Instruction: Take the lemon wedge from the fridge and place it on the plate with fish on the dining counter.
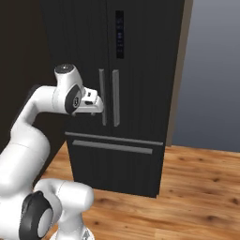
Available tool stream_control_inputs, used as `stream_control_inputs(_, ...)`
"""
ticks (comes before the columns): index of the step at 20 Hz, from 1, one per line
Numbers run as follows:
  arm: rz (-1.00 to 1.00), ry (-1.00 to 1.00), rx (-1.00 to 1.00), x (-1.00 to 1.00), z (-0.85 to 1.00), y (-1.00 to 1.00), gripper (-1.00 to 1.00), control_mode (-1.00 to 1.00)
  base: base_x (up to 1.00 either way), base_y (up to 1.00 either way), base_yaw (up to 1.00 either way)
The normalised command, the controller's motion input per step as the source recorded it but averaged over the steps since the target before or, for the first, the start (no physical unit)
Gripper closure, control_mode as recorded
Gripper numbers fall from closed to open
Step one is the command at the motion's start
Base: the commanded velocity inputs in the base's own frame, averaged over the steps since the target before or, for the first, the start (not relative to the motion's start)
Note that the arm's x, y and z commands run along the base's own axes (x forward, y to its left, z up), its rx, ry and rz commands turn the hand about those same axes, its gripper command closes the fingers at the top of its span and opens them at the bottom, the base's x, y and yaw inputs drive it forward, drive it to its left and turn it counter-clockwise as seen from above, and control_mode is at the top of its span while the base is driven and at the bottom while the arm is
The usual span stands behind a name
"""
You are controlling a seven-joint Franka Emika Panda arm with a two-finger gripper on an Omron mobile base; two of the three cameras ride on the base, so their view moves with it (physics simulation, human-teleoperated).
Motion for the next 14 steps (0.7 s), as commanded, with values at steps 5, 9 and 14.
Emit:
stream_control_inputs(5,0.0,-0.01,0.0,1.0,0.0,-0.29,-1.0,-1.0,0.0,0.0,0.0)
stream_control_inputs(9,0.01,-0.05,0.0,1.0,0.0,-0.24,-1.0,-1.0,0.0,0.0,0.0)
stream_control_inputs(14,0.0,-0.01,0.0,1.0,-0.06,-0.02,-1.0,-1.0,0.0,0.0,0.0)
